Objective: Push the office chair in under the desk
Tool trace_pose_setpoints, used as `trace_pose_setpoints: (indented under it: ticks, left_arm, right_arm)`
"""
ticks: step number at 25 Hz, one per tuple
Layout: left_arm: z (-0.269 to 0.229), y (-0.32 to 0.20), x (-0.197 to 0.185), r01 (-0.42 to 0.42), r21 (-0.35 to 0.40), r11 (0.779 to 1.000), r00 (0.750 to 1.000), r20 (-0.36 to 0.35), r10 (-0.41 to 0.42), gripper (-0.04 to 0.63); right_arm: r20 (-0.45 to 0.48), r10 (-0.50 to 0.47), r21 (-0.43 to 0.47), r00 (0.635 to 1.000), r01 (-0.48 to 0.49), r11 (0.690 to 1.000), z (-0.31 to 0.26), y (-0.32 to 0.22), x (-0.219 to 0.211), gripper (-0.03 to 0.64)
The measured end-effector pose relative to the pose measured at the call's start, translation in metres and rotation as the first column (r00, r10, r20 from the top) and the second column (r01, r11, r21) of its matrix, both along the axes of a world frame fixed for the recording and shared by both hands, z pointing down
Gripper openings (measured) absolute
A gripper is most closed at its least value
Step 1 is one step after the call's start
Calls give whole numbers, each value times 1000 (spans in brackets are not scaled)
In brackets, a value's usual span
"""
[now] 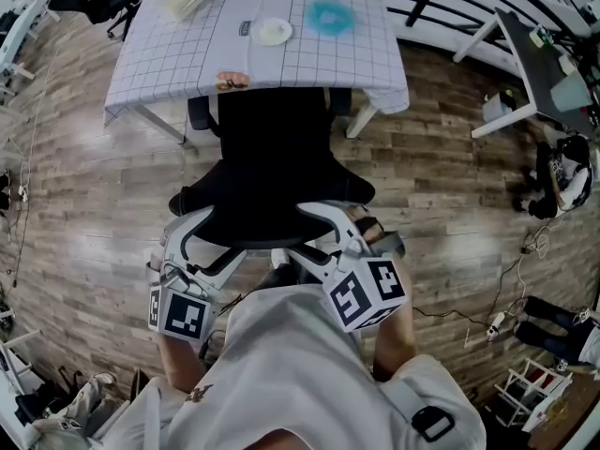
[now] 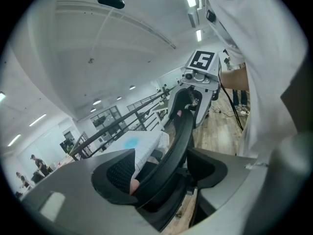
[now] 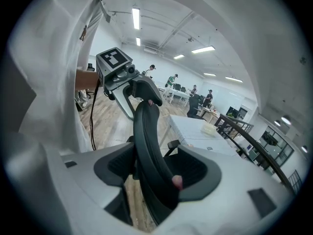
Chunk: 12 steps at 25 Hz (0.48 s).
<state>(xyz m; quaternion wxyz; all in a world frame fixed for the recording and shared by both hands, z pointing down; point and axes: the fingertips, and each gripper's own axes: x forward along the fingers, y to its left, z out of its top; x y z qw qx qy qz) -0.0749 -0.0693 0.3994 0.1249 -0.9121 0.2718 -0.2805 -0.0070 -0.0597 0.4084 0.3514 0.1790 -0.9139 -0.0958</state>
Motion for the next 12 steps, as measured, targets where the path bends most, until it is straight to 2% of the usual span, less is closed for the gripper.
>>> trace_pose_setpoints:
  ticks: [12]
  left_arm:
    - [3,-25,3,16,-6,1000,1000,5,-16,334]
  right_arm:
    - [-15,-20,3,1000,20,1000,4,-25,4,272]
